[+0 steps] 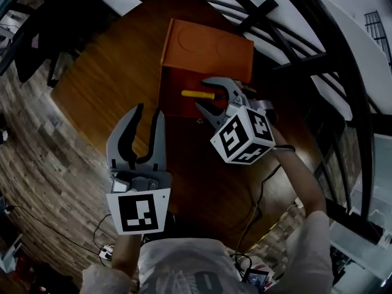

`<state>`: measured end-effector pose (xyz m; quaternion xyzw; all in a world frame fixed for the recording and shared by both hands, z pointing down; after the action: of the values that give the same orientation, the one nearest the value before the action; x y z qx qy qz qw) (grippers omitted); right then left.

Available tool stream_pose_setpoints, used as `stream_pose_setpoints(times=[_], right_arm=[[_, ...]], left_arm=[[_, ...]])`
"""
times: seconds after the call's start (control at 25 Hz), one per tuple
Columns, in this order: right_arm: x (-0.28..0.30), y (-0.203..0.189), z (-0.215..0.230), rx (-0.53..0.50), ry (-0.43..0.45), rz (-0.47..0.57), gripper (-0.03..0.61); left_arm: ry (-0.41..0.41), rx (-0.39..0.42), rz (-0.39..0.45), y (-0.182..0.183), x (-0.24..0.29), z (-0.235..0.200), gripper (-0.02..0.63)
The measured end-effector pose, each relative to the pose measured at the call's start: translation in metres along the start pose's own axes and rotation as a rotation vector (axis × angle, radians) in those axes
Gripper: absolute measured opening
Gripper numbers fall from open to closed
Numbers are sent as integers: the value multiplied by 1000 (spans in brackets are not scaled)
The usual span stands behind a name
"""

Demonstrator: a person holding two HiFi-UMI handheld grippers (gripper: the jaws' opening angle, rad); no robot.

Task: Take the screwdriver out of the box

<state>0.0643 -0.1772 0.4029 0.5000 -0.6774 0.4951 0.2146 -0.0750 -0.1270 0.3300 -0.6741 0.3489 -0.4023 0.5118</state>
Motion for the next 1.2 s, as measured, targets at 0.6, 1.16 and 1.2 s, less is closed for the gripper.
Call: stream_pose_setpoints(times=[0.6,1.16,1.2], right_arm=[[45,-18,-11,11,158,-80,147],[63,-29,-11,4,259,-192,102],[64,-30,-13,-4,268,-200,97]], left_arm=[[-6,0,-82,-42,7,-8,120],[-17,-58,-86,-54,14,-8,143],[-17,-63,-90,-56,14,-8,143]])
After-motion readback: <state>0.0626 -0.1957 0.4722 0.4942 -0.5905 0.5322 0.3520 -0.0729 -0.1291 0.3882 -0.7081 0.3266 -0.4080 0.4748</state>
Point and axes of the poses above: the fingertips, and each gripper's own axes: x forward along the fingers, z to its right, y out of its top, the point moved 5 cm from there along -x, backward along the fingers, and after that the axes turned 5 degrees about -x, right-handed, at the moved point
